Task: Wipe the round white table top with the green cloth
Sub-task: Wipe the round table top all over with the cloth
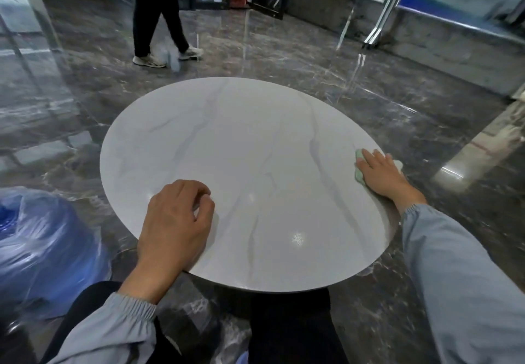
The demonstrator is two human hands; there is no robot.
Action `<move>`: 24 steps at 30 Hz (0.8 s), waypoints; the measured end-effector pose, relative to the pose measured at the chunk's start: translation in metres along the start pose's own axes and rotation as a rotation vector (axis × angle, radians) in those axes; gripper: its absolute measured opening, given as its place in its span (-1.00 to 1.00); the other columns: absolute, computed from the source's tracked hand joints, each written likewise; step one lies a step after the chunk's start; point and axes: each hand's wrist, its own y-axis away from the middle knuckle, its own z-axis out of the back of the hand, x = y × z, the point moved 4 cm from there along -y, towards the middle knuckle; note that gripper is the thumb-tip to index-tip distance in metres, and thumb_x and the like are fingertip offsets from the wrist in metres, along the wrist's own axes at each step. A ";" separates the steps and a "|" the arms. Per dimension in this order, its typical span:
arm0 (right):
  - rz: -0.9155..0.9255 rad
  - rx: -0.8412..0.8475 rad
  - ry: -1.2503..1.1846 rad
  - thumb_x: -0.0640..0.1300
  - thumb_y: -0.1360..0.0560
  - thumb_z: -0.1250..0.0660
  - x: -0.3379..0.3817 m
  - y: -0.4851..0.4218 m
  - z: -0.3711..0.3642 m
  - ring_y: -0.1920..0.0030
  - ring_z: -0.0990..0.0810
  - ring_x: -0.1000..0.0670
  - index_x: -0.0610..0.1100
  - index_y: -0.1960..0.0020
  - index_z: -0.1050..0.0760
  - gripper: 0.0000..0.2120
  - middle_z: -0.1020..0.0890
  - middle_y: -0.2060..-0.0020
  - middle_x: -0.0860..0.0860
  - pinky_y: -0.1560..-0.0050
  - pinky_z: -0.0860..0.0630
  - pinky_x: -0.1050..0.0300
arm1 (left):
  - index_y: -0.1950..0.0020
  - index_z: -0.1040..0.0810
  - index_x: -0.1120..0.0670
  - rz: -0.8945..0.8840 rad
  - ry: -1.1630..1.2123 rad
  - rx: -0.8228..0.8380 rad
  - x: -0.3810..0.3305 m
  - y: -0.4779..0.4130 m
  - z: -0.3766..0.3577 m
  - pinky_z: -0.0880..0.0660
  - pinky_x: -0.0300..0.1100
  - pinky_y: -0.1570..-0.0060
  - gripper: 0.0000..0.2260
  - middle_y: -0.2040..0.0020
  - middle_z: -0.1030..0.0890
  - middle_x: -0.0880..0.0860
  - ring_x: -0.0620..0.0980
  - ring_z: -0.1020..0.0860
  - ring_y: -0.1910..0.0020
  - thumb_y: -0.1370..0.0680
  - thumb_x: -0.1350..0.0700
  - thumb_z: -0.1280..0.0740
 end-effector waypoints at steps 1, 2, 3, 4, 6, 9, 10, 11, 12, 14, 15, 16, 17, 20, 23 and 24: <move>-0.026 0.019 -0.004 0.35 -0.56 0.30 0.004 -0.003 0.001 -0.67 0.16 -0.09 0.11 -0.67 0.00 -0.26 0.05 -0.69 0.02 -0.62 0.21 -0.20 | -0.01 -0.59 -0.01 0.010 0.004 -0.005 0.000 0.000 0.000 -0.44 0.00 -0.06 -0.86 0.08 -0.57 -0.11 -0.02 -0.52 0.06 -0.60 0.04 -0.25; -0.016 0.021 0.008 0.36 -0.57 0.27 0.010 -0.007 -0.001 -0.67 0.19 -0.08 0.15 -0.68 0.06 -0.29 0.08 -0.69 0.07 -0.61 0.21 -0.24 | -0.01 -0.59 0.00 0.020 0.008 -0.011 0.001 0.000 0.001 -0.45 0.01 -0.07 -0.90 0.08 -0.57 -0.11 -0.02 -0.52 0.06 -0.61 0.07 -0.28; 0.026 0.023 0.021 0.40 -0.55 0.29 0.020 -0.010 -0.003 -0.67 0.20 -0.08 0.18 -0.68 0.11 -0.27 0.11 -0.68 0.12 -0.61 0.21 -0.28 | -0.01 -0.59 0.00 0.029 0.013 -0.016 0.001 0.000 0.000 -0.46 0.03 -0.07 -0.93 0.09 -0.56 -0.10 -0.02 -0.51 0.07 -0.62 0.11 -0.31; 0.104 0.028 0.053 0.45 -0.51 0.35 0.039 -0.007 -0.005 -0.67 0.21 -0.10 0.19 -0.67 0.13 -0.21 0.14 -0.67 0.15 -0.59 0.18 -0.34 | -0.01 -0.58 0.01 0.040 0.018 -0.020 0.002 0.001 0.000 -0.46 0.02 -0.06 -0.95 0.10 -0.55 -0.09 -0.02 -0.50 0.08 -0.61 0.14 -0.34; 0.308 0.007 0.143 0.55 -0.35 0.56 0.086 0.004 -0.012 -0.67 0.20 -0.15 0.17 -0.68 0.17 -0.01 0.15 -0.68 0.10 -0.56 0.09 -0.41 | -0.02 -0.57 0.01 0.053 0.032 -0.035 0.001 0.001 0.001 -0.44 -0.01 -0.06 -0.94 0.10 -0.54 -0.09 -0.04 -0.48 0.08 -0.61 0.16 -0.35; 0.583 -0.002 0.194 0.37 -0.56 0.42 0.181 0.062 -0.027 -0.67 0.14 -0.17 0.13 -0.69 0.16 -0.25 0.05 -0.69 0.01 -0.58 0.05 -0.33 | -0.06 -0.55 0.01 0.095 0.107 -0.067 0.003 0.001 0.004 -0.38 -0.11 -0.07 -0.94 0.05 -0.53 -0.09 -0.09 -0.46 0.03 -0.63 0.15 -0.30; 0.677 -0.005 0.167 0.31 -0.63 0.30 0.211 0.090 -0.033 -0.67 0.13 -0.16 0.12 -0.69 0.13 -0.34 0.03 -0.69 0.02 -0.59 0.10 -0.30 | -0.07 -0.54 0.00 0.121 0.148 -0.079 0.004 0.001 0.005 -0.36 -0.17 -0.09 -0.93 0.02 -0.53 -0.10 -0.09 -0.45 0.00 -0.65 0.13 -0.28; 0.765 0.001 0.135 0.28 -0.67 0.23 0.237 0.118 -0.039 -0.67 0.15 -0.12 0.14 -0.69 0.11 -0.38 0.03 -0.69 0.05 -0.61 0.15 -0.26 | -0.08 -0.53 -0.02 0.143 0.189 -0.097 0.004 0.001 0.008 -0.32 -0.27 -0.09 -0.92 0.00 -0.53 -0.11 -0.09 -0.45 -0.03 -0.66 0.09 -0.24; 0.860 0.012 0.110 0.28 -0.68 0.20 0.259 0.146 -0.044 -0.67 0.19 -0.08 0.18 -0.68 0.12 -0.41 0.05 -0.69 0.09 -0.61 0.22 -0.20 | -0.08 -0.51 -0.04 0.160 0.227 -0.118 0.004 0.001 0.011 -0.29 -0.38 -0.06 -0.89 -0.01 -0.53 -0.13 -0.10 -0.44 -0.06 -0.65 0.05 -0.21; 0.977 0.049 0.066 0.29 -0.69 0.19 0.278 0.184 -0.048 -0.65 0.28 0.03 0.23 -0.67 0.16 -0.44 0.11 -0.68 0.15 -0.58 0.37 -0.05 | -0.09 -0.51 -0.06 0.194 0.284 -0.147 0.006 0.002 0.015 -0.29 -0.42 -0.04 -0.83 0.00 -0.52 -0.20 -0.10 -0.44 -0.09 -0.62 0.00 -0.15; 0.986 0.066 0.046 0.29 -0.70 0.16 0.278 0.190 -0.048 -0.64 0.29 0.07 0.24 -0.66 0.15 -0.45 0.12 -0.68 0.17 -0.57 0.39 0.01 | -0.09 -0.52 -0.06 0.206 0.301 -0.151 0.006 0.001 0.017 -0.29 -0.40 -0.04 -0.82 -0.01 -0.53 -0.23 -0.10 -0.45 -0.10 -0.62 -0.01 -0.14; 0.978 0.079 0.025 0.28 -0.71 0.12 0.272 0.187 -0.045 -0.64 0.28 0.10 0.24 -0.66 0.11 -0.45 0.10 -0.67 0.18 -0.57 0.37 0.06 | -0.09 -0.52 -0.06 0.211 0.308 -0.151 0.007 0.002 0.017 -0.29 -0.40 -0.04 -0.81 -0.02 -0.53 -0.25 -0.10 -0.45 -0.11 -0.61 -0.02 -0.14; 0.956 0.073 0.011 0.29 -0.71 0.09 0.263 0.176 -0.040 -0.64 0.25 0.12 0.25 -0.66 0.07 -0.45 0.08 -0.67 0.19 -0.59 0.32 0.08 | -0.08 -0.53 -0.06 0.210 0.307 -0.150 0.006 0.002 0.017 -0.28 -0.45 -0.04 -0.81 -0.02 -0.53 -0.26 -0.10 -0.45 -0.11 -0.61 -0.02 -0.14; 0.751 0.045 -0.008 0.38 -0.64 0.14 0.218 0.119 -0.027 -0.66 0.15 0.07 0.27 -0.65 0.01 -0.39 0.01 -0.67 0.18 -0.63 0.11 -0.04 | -0.08 -0.52 -0.07 0.206 0.268 -0.130 0.006 0.003 0.017 -0.25 -0.58 -0.02 -0.83 -0.01 -0.51 -0.28 -0.17 -0.43 -0.07 -0.63 -0.01 -0.15; 0.446 -0.008 -0.030 0.31 -0.69 0.08 0.151 0.066 -0.009 -0.67 0.11 0.02 0.23 -0.66 0.00 -0.43 0.00 -0.67 0.15 -0.62 0.11 -0.03 | -0.08 -0.53 -0.06 0.204 0.231 -0.112 0.005 0.004 0.016 -0.26 -0.57 -0.04 -0.88 -0.01 -0.52 -0.21 -0.16 -0.42 -0.06 -0.67 0.06 -0.20; 0.348 -0.008 -0.029 0.26 -0.71 0.06 0.122 0.049 -0.006 -0.67 0.11 0.01 0.19 -0.67 0.00 -0.44 0.01 -0.67 0.15 -0.59 0.14 0.01 | -0.08 -0.53 -0.06 0.204 0.225 -0.114 0.005 0.003 0.016 -0.26 -0.56 -0.03 -0.89 -0.02 -0.53 -0.18 -0.16 -0.42 -0.05 -0.68 0.09 -0.22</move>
